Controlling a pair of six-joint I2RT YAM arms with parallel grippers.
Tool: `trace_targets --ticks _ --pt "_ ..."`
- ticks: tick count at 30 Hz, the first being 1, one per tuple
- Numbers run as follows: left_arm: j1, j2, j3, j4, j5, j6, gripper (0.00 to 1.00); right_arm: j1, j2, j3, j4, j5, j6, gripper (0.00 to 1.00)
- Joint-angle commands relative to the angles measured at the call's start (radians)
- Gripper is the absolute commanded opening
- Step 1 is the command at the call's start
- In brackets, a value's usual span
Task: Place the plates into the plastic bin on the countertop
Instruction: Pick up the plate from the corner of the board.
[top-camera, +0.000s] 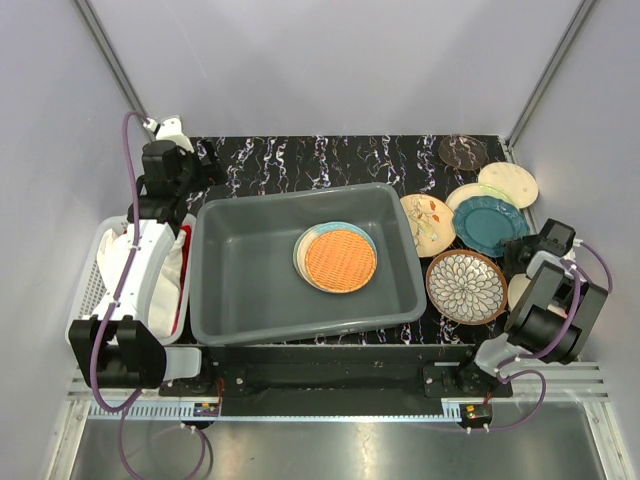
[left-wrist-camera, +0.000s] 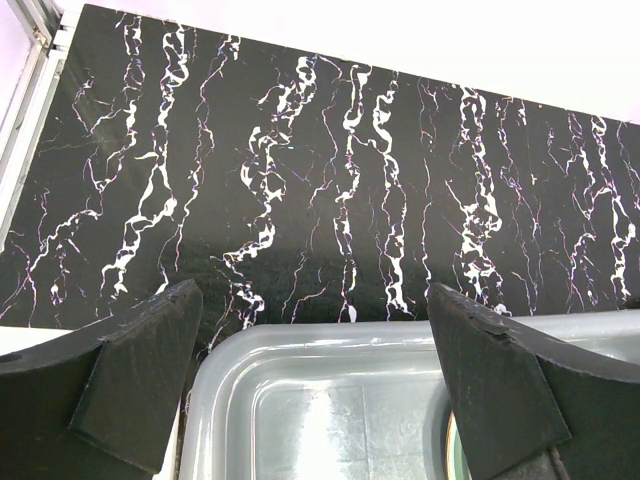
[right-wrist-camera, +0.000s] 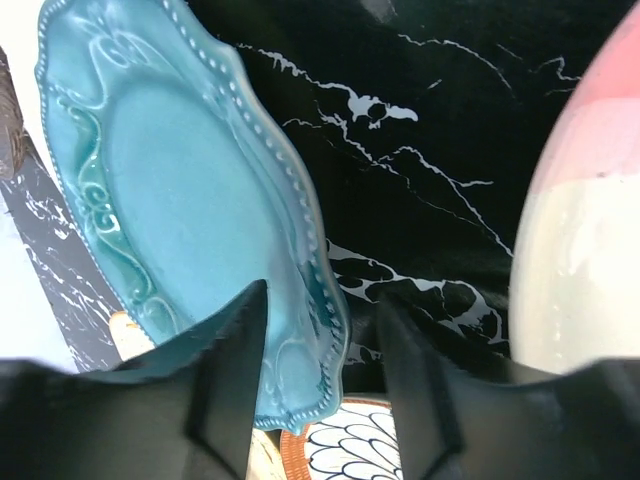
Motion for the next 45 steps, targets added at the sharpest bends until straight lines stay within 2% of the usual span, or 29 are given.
trace_targets --ticks 1,7,8,21,34,45 --pt "0.006 -0.012 0.04 0.033 -0.005 0.01 0.99 -0.005 -0.01 -0.014 0.074 -0.023 -0.007 0.48" --pt "0.006 -0.012 0.041 0.034 -0.001 0.007 0.99 -0.005 -0.025 -0.02 0.086 -0.032 -0.001 0.27" --pt "0.006 -0.012 0.04 0.034 -0.001 0.007 0.99 -0.005 -0.033 -0.023 0.085 -0.032 0.007 0.18" --pt "0.005 -0.029 0.023 0.042 0.004 0.001 0.99 -0.005 -0.244 -0.055 0.068 -0.009 0.067 0.0" --pt "0.005 -0.052 -0.017 0.063 0.018 -0.019 0.99 -0.005 -0.356 0.046 0.068 -0.011 0.154 0.0" --pt "0.006 -0.06 -0.031 0.08 0.022 -0.024 0.99 -0.005 -0.39 0.118 0.12 -0.064 0.22 0.0"
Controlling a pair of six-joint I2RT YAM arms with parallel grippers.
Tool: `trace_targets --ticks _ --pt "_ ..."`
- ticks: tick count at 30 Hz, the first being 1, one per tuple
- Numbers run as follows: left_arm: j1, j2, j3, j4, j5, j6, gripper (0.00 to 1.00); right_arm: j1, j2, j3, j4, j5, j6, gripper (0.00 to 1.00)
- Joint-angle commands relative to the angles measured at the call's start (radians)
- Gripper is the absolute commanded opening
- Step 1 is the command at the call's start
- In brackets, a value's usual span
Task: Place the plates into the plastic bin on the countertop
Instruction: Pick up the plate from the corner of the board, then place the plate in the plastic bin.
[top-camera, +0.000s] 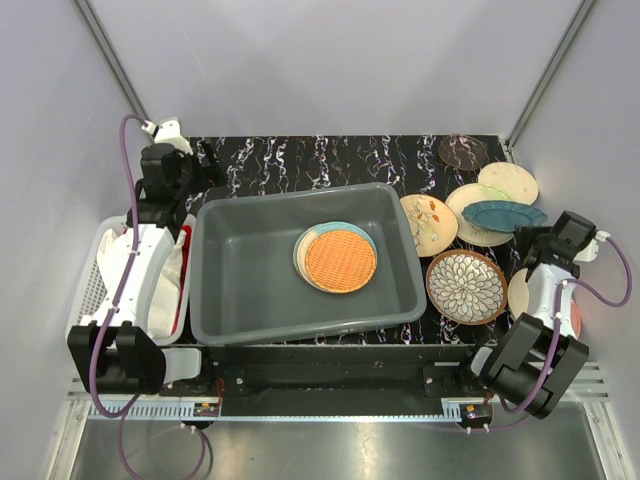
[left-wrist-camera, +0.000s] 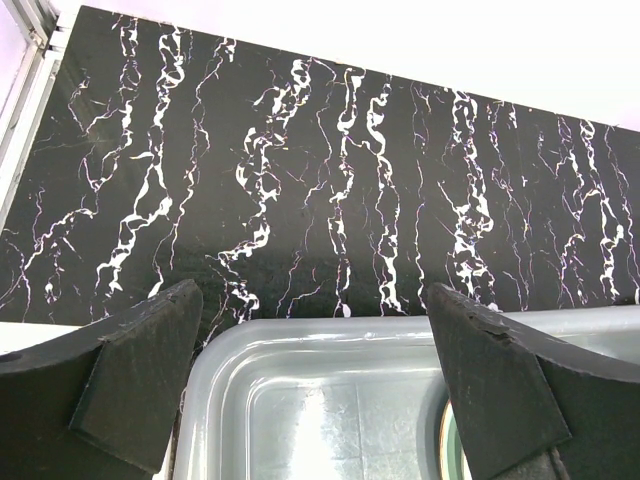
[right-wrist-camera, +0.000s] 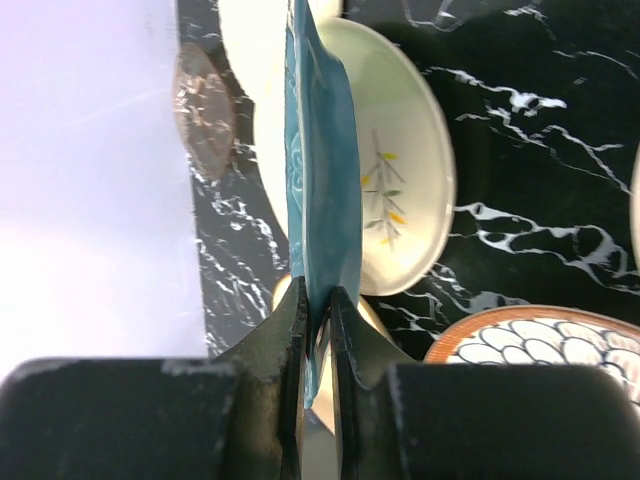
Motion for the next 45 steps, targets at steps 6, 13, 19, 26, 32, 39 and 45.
trace_targets --ticks 6,13,19,26,32,39,45 --pt "0.006 -0.038 -0.019 0.074 0.019 -0.017 0.99 0.0 -0.068 0.141 0.21 -0.096 0.1 0.0" --pt "0.005 -0.042 -0.028 0.081 0.023 -0.025 0.99 0.052 -0.059 0.18 0.276 -0.17 0.117 0.0" --pt "0.006 -0.044 -0.026 0.084 0.028 -0.028 0.99 0.198 0.004 0.218 0.458 -0.274 0.181 0.0" --pt "0.005 -0.042 -0.019 0.084 0.042 -0.037 0.99 0.397 0.185 0.477 0.394 -0.507 0.03 0.0" --pt "0.006 -0.042 -0.015 0.084 0.048 -0.039 0.99 0.643 0.318 0.638 0.112 -0.635 -0.191 0.0" --pt "0.006 -0.033 0.0 0.075 0.042 -0.03 0.99 0.815 0.414 0.738 -0.261 -0.701 -0.415 0.0" --pt "0.006 -0.015 0.017 0.077 0.052 -0.039 0.99 0.871 0.38 0.721 -0.507 -0.606 -0.6 0.0"
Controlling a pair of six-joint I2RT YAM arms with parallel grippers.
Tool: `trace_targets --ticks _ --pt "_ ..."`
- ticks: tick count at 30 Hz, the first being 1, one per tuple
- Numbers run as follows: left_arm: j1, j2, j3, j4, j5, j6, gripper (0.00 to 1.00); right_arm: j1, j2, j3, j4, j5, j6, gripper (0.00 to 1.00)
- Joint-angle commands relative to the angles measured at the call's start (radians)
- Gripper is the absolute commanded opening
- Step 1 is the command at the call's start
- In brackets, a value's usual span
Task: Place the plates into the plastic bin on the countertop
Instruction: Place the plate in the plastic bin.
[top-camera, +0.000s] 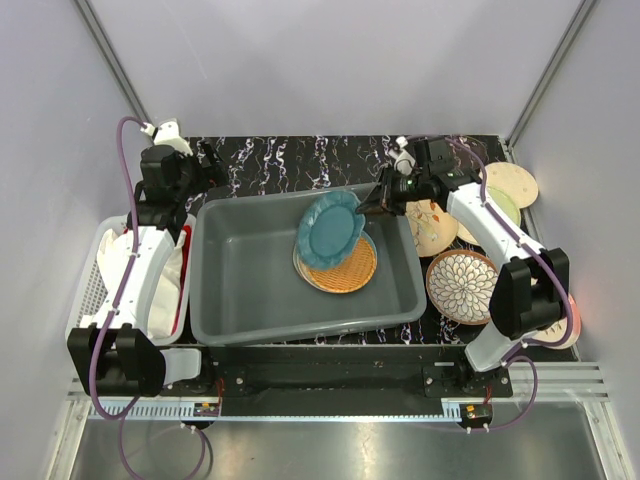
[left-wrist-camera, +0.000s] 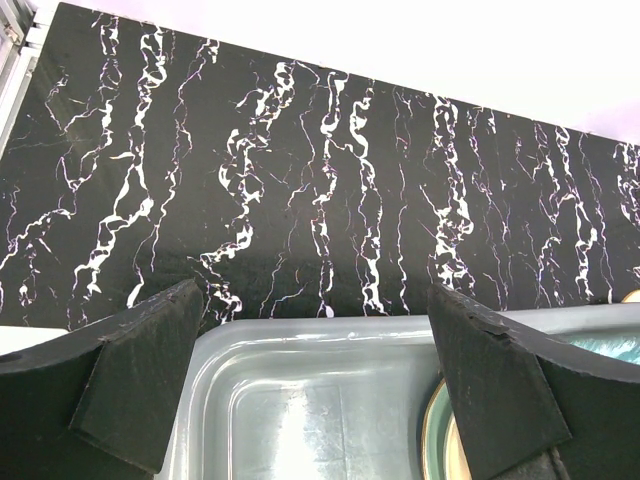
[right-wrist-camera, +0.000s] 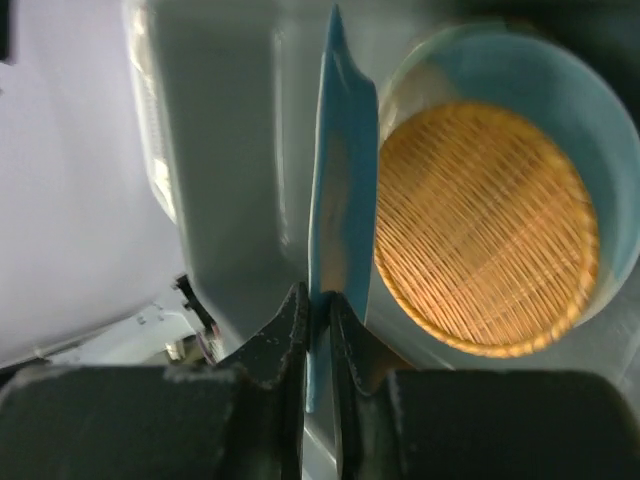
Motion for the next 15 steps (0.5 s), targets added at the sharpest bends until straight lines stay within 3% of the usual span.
trace_targets --ticks 1,15 --pt "0.005 -0.002 0.038 0.05 0.028 -0.004 0.99 -0.004 -0.089 0.027 -0.11 -0.011 -0.129 0.0" --pt "0.006 -0.019 0.019 0.047 0.032 -0.006 0.99 -0.002 -0.049 -0.101 -0.095 0.048 -0.17 0.0"
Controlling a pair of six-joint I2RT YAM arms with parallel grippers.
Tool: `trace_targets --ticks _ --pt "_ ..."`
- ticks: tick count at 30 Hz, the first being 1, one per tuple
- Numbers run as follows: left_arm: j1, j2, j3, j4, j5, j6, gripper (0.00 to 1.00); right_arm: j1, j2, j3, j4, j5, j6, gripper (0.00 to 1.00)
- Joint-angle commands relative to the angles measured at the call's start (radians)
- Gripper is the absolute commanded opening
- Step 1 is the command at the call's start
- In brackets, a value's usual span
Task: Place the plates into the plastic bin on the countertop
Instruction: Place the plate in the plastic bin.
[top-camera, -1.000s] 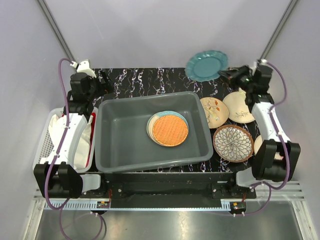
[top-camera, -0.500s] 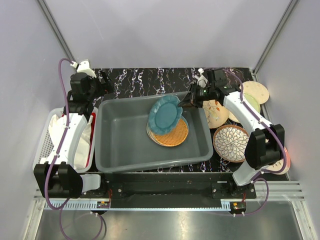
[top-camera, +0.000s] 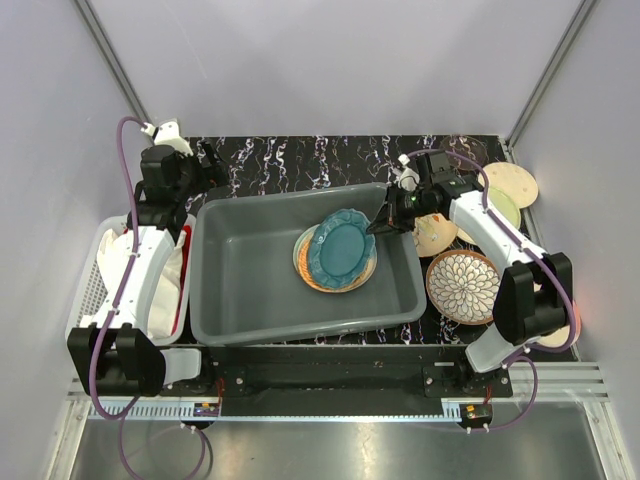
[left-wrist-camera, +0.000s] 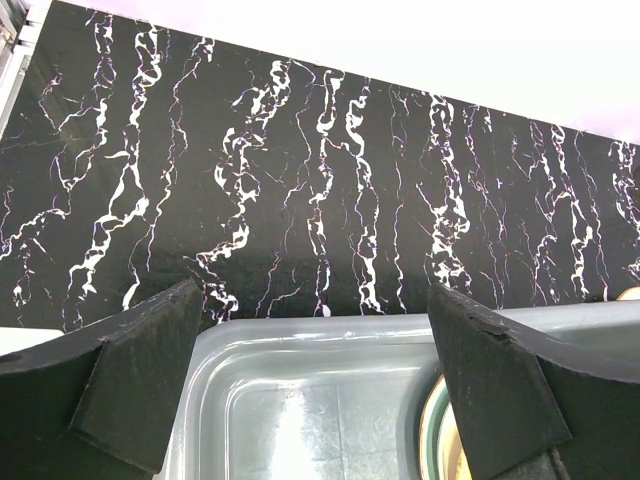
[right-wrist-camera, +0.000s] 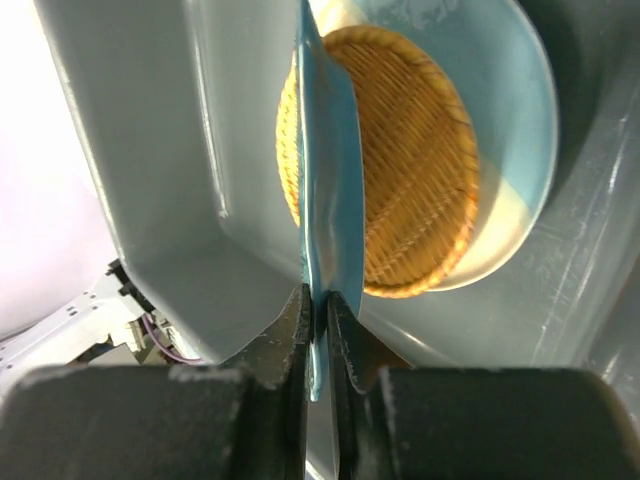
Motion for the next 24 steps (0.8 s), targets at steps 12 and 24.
trace_targets --ticks 12,24 --pt "0.005 -0.023 0.016 0.045 0.014 0.004 0.99 0.0 0.024 -0.084 0.029 0.119 -0.027 0.27" --pt "0.005 -0.025 0.009 0.045 0.007 0.009 0.99 0.0 0.058 -0.081 0.017 0.142 -0.052 0.55"
